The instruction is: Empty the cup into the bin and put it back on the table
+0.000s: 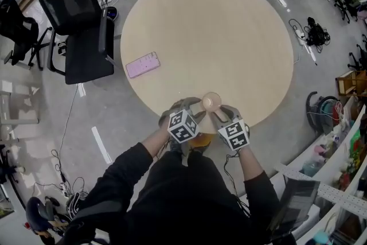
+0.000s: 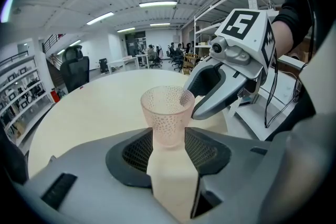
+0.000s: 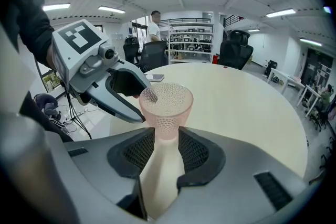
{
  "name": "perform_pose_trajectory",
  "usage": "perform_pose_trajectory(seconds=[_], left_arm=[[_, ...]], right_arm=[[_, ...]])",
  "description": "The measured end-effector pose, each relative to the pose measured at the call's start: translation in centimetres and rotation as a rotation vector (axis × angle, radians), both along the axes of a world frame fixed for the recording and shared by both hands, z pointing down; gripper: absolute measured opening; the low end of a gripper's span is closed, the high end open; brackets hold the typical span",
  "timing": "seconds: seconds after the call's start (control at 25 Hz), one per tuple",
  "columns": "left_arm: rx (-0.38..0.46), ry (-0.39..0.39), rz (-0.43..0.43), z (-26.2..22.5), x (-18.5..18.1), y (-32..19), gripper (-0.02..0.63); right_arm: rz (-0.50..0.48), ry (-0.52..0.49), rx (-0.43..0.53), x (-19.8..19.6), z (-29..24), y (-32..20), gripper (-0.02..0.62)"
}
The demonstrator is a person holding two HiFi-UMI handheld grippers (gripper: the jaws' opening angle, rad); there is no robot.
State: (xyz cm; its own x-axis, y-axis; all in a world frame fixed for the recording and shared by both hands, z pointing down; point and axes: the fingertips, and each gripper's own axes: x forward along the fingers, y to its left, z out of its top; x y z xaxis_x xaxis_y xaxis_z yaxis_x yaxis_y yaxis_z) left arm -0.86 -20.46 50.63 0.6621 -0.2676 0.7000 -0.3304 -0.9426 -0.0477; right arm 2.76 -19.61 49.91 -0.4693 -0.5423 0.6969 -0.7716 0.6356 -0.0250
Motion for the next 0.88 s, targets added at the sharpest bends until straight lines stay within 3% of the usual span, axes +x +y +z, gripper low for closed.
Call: perform_pose_trajectory(seconds=[0.24, 0.6, 0.76, 0.88], left_arm=[[-0.002, -0.006, -0.001, 0.6, 2.7, -1.0, 0.204], [-0.004, -0.041, 0.013, 2.4, 3.6, -1.1, 0.204], [-0.006, -0.052, -0.015, 2.8, 2.8, -1.1, 0.204], [-0.052, -0.049, -0.063, 2.9, 1.4, -1.0, 0.204]], right_arm=[[0.039, -0.023, -0.004, 2.7, 0.8, -1.0, 0.149], [0.090, -0.071, -0.027, 3.4, 2.0, -0.9, 0.149], [0.162, -0.111, -0.030, 4.4, 2.0, -0.9, 0.150], [0.248, -0.147, -0.044, 6.1, 1.7, -0.7, 0.149]])
